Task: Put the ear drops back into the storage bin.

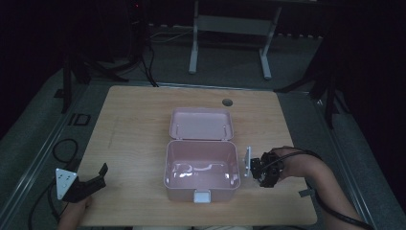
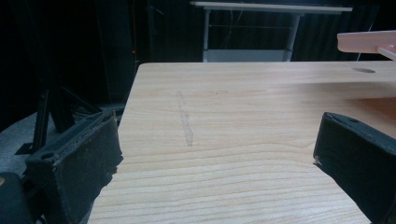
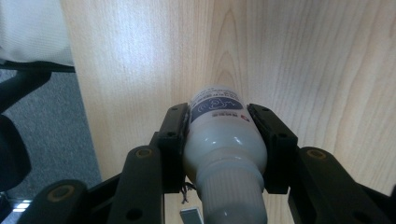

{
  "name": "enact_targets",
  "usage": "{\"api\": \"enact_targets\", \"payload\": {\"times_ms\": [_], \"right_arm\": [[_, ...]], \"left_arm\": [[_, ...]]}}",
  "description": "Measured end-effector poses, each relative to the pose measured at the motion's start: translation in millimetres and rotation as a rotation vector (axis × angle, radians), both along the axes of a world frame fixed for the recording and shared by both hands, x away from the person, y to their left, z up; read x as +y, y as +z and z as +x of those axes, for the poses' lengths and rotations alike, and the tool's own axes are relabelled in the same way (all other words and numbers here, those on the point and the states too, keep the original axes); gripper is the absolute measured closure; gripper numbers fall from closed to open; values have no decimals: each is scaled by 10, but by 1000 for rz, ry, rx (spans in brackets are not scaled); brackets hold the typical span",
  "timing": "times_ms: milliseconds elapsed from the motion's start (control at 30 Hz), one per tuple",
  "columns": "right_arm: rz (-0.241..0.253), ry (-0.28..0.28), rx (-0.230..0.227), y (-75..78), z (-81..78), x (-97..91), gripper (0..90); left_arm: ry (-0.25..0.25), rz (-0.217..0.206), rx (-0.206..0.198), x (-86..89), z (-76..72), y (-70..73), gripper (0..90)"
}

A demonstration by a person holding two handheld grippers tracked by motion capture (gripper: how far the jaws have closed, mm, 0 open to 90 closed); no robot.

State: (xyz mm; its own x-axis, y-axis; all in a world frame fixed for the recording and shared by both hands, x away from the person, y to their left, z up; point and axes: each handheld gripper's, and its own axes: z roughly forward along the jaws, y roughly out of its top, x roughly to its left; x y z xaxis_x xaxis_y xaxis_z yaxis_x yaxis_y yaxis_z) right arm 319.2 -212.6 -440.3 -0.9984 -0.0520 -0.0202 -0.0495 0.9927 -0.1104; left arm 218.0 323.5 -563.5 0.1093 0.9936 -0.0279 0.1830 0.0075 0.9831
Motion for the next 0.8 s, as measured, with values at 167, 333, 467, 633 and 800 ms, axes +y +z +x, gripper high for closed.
{"api": "enact_targets", "payload": {"times_ms": [167, 333, 467, 633, 800], "right_arm": [[0, 1, -10, 121, -15, 26, 599], [-3, -9, -16, 225, -19, 53, 599], [-3, -27, -27, 296, -9, 73, 599], [3, -27, -29, 380, -13, 104, 598], [-8, -27, -42, 480, -6, 147, 599]], "left_arm": [[1, 0, -1, 0, -1, 0, 10], [1, -1, 0, 0, 0, 0, 9], [0, -1, 0, 0, 0, 0, 9], [1, 0, -1, -1, -1, 0, 10], [0, 2, -1, -1, 0, 0, 10]]}}
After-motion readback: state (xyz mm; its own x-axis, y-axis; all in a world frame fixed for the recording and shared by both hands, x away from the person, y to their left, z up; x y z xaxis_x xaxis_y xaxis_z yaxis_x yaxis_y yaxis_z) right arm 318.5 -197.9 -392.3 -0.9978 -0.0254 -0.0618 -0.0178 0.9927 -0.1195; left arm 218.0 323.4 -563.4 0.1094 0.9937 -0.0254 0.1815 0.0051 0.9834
